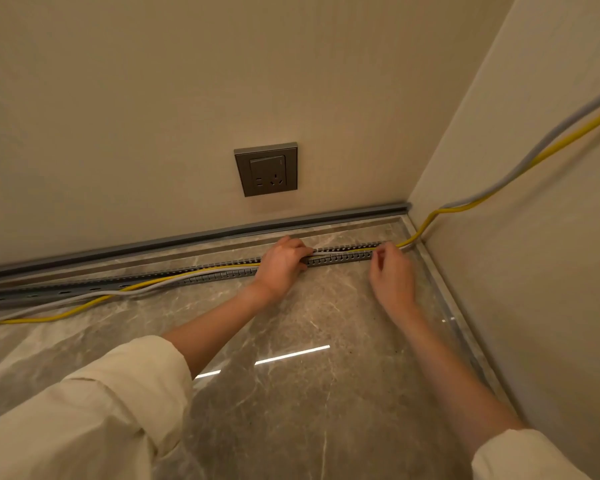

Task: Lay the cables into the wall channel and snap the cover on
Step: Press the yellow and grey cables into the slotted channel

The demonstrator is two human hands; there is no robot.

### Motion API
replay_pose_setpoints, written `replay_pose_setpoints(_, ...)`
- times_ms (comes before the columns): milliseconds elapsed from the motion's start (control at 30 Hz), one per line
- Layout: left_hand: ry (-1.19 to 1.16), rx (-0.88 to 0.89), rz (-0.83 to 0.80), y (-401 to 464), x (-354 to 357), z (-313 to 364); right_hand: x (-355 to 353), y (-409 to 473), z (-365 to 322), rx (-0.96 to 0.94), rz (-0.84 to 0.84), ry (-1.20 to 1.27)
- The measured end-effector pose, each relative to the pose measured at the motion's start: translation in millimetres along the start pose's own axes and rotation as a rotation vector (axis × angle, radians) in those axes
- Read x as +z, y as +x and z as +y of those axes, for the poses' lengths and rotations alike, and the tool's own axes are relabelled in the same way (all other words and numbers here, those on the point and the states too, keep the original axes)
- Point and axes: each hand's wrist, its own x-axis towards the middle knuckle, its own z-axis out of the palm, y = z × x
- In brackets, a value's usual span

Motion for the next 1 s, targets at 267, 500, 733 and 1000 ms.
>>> replay_pose_setpoints(267,-0.063,-0.039,0.157,-36,-11,-15,30,-27,-45,-0.272,-0.139,-0.039)
replay_pose_setpoints(500,-0.018,-0.169,0.3,-107,-45,-77,55,-56,-101,-0.423,-0.215,-0.063)
replay_pose_setpoints(733,0.048,-0.234,0.309,-181,-93,-145,87,-94,-174,-0.566,-0.287,-0.114)
replay_pose_setpoints(1000,0.105,-0.289,0.252,-258,-139,-216,133,-151,-266,-0.649,-0.392,-0.13)
